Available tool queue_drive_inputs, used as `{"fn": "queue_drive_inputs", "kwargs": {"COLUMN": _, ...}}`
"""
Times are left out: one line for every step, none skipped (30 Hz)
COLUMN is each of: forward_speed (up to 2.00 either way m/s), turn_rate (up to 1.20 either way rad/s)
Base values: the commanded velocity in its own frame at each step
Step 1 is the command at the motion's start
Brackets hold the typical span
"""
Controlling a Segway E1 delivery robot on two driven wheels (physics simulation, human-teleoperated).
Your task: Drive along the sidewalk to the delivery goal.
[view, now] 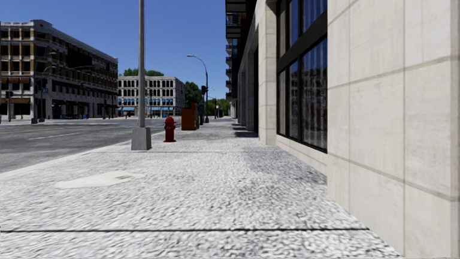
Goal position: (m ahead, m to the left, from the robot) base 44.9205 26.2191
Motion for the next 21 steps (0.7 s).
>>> {"fn": "queue_drive_inputs", "kwargs": {"forward_speed": 2.0, "turn_rate": 0.0}}
{"fn": "queue_drive_inputs", "kwargs": {"forward_speed": 2.0, "turn_rate": 0.0}}
{"fn": "queue_drive_inputs", "kwargs": {"forward_speed": 2.0, "turn_rate": 0.0}}
{"fn": "queue_drive_inputs", "kwargs": {"forward_speed": 2.0, "turn_rate": 0.0}}
{"fn": "queue_drive_inputs", "kwargs": {"forward_speed": 2.0, "turn_rate": 0.0}}
{"fn": "queue_drive_inputs", "kwargs": {"forward_speed": 2.0, "turn_rate": 0.0}}
{"fn": "queue_drive_inputs", "kwargs": {"forward_speed": 2.0, "turn_rate": 0.0}}
{"fn": "queue_drive_inputs", "kwargs": {"forward_speed": 2.0, "turn_rate": 0.0}}
{"fn": "queue_drive_inputs", "kwargs": {"forward_speed": 2.0, "turn_rate": 0.0}}
{"fn": "queue_drive_inputs", "kwargs": {"forward_speed": 2.0, "turn_rate": 0.0}}
{"fn": "queue_drive_inputs", "kwargs": {"forward_speed": 2.0, "turn_rate": 0.0}}
{"fn": "queue_drive_inputs", "kwargs": {"forward_speed": 2.0, "turn_rate": 0.0}}
{"fn": "queue_drive_inputs", "kwargs": {"forward_speed": 2.0, "turn_rate": 0.0}}
{"fn": "queue_drive_inputs", "kwargs": {"forward_speed": 2.0, "turn_rate": 0.0}}
{"fn": "queue_drive_inputs", "kwargs": {"forward_speed": 2.0, "turn_rate": 0.0}}
{"fn": "queue_drive_inputs", "kwargs": {"forward_speed": 2.0, "turn_rate": 0.0}}
{"fn": "queue_drive_inputs", "kwargs": {"forward_speed": 2.0, "turn_rate": 0.0}}
{"fn": "queue_drive_inputs", "kwargs": {"forward_speed": 2.0, "turn_rate": 0.0}}
{"fn": "queue_drive_inputs", "kwargs": {"forward_speed": 2.0, "turn_rate": 0.0}}
{"fn": "queue_drive_inputs", "kwargs": {"forward_speed": 2.0, "turn_rate": 0.0}}
{"fn": "queue_drive_inputs", "kwargs": {"forward_speed": 2.0, "turn_rate": 0.0}}
